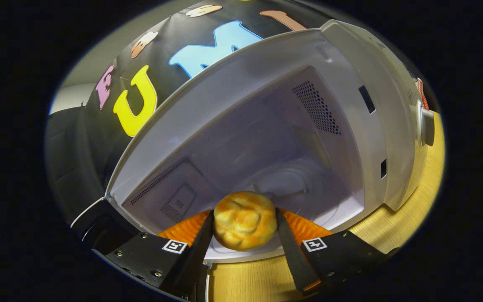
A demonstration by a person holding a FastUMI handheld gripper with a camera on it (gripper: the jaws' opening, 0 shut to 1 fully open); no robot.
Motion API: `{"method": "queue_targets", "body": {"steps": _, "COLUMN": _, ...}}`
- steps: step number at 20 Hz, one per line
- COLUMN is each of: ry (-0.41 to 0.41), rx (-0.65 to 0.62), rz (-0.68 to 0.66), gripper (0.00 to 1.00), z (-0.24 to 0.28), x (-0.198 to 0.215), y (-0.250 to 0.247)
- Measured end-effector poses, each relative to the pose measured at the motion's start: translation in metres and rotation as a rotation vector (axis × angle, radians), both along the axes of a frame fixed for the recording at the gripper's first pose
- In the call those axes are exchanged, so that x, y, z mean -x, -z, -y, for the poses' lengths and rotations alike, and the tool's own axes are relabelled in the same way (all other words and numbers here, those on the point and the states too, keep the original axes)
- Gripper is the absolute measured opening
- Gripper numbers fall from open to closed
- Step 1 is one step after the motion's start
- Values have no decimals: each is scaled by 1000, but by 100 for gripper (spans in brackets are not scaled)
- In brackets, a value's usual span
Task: Open the microwave, put the food inside, and close the microwave door.
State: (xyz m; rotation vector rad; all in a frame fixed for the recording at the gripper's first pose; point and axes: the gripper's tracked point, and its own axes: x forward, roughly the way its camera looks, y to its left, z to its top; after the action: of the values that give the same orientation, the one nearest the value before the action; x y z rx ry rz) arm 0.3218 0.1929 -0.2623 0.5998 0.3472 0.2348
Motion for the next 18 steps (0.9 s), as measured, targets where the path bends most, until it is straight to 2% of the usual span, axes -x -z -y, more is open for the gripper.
{"method": "queue_targets", "body": {"steps": 4, "ry": 35, "rx": -2, "rz": -35, "gripper": 91, "z": 4, "x": -6, "y": 7}}
{"method": "queue_targets", "body": {"steps": 9, "ry": 36, "rx": 2, "rz": -16, "gripper": 97, "z": 8, "x": -4, "y": -4}}
{"method": "queue_targets", "body": {"steps": 14, "ry": -24, "rx": 65, "rz": 24, "gripper": 97, "z": 7, "x": 25, "y": -26}}
{"method": "queue_targets", "body": {"steps": 18, "ry": -61, "rx": 101, "rz": 103, "gripper": 97, "z": 6, "x": 65, "y": -71}}
